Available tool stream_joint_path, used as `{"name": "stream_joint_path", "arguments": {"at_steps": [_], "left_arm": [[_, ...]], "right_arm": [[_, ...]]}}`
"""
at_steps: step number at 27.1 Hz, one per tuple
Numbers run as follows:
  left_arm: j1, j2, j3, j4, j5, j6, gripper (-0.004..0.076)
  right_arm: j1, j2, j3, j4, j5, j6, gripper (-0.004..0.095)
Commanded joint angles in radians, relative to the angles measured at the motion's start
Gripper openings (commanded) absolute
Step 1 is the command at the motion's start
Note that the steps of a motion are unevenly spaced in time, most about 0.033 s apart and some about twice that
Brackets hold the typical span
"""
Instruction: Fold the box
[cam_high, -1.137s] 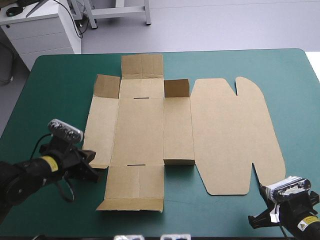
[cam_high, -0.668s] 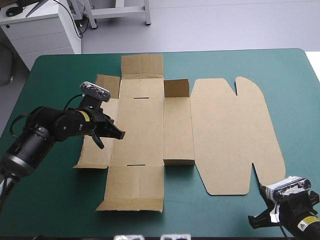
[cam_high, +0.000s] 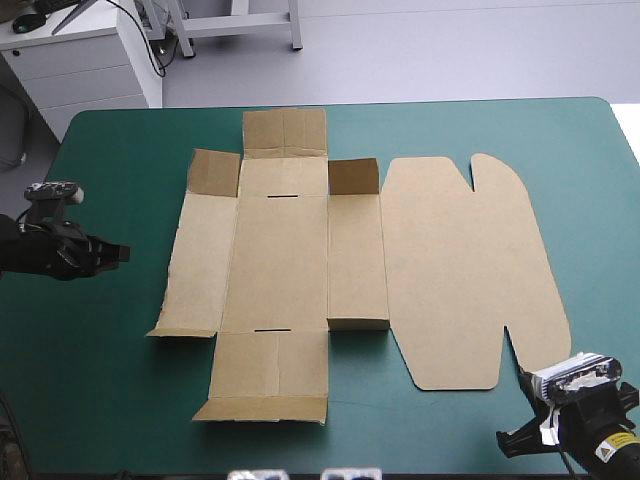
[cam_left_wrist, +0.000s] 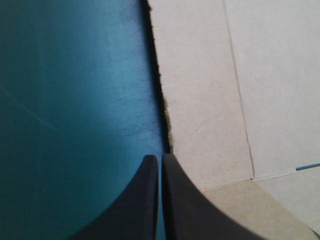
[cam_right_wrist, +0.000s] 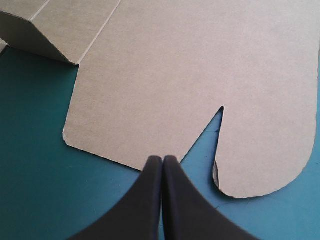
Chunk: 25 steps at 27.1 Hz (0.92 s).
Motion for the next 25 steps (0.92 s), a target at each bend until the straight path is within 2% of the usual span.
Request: {"name": "stream_joint_path", "arguments": {"at_steps": [1,3,4,7,10,12,17,25], "left_arm": [[0.067,0.004,-0.036,-0.05,0.008,0.002,0.004],[0.083,0.041,-0.036,-0.05,0.02,-0.004,0.0096],[0.083,0.063,-0.036,-0.054,0.03,-0.004,0.0144],[0.083,0.125,-0.036,-0.105,0.091,0.003,0.0353],[0.081,0.163,-0.036,-0.146,0.121,0.013,0.0502],[0.081,0.188,-0.036,-0.18,0.121,0.048,0.0564],[0.072,0.26,-0.036,-0.268,0.133,0.094,0.0575],[-0.012,0.403,-0.036,-0.267,0.133,0.099,0.0575]], "right_arm": [[0.004,0.011,-0.024,0.018,-0.062,-0.002,-0.0019],[0.004,0.011,-0.024,0.018,-0.062,-0.002,-0.0019],[0.004,0.011,-0.024,0.018,-0.062,-0.002,-0.0019],[0.004,0.011,-0.024,0.018,-0.062,-0.002,-0.0019],[0.004,0.011,-0.024,0.018,-0.062,-0.002,-0.0019],[0.004,0.011,-0.024,0.018,-0.062,-0.002,-0.0019],[0.004,0.011,-0.024,0.018,-0.062,-0.002,-0.0019],[0.004,0.011,-0.024,0.018,-0.062,-0.002,-0.0019]]}}
